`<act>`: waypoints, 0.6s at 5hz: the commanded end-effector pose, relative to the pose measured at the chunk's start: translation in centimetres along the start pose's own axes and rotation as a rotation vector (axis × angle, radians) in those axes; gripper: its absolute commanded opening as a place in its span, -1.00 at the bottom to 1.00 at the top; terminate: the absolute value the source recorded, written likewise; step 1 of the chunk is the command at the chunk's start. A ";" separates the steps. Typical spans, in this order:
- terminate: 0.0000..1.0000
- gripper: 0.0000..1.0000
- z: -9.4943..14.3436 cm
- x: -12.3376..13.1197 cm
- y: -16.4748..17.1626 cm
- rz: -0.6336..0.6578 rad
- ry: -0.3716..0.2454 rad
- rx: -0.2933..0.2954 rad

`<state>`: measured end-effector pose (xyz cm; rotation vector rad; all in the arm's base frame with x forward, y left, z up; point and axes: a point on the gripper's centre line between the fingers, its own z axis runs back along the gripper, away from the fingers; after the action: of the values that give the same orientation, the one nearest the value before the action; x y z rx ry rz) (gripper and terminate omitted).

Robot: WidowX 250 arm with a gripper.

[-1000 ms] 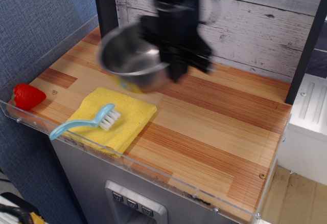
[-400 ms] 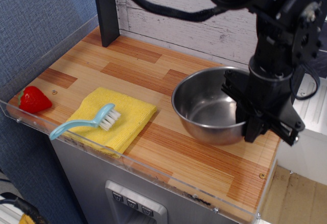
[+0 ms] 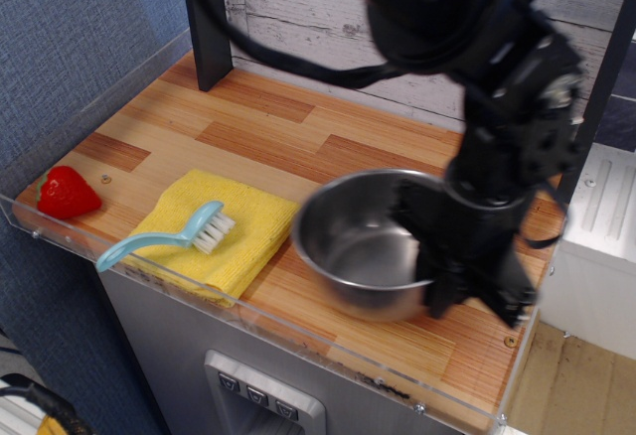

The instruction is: Move the bowl and place it next to the yellow cloth

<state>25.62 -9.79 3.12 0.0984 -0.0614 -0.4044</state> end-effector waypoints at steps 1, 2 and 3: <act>-1.00 -1.00 -1.2 -3.4 3.2 0.073 0.042 -0.018; -1.00 -1.00 -0.4 -2.9 2.8 0.082 -0.016 -0.074; -1.00 -1.00 0.5 -1.9 2.0 0.042 -0.047 -0.075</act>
<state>25.15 -7.03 2.68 0.0175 -0.0565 -0.3580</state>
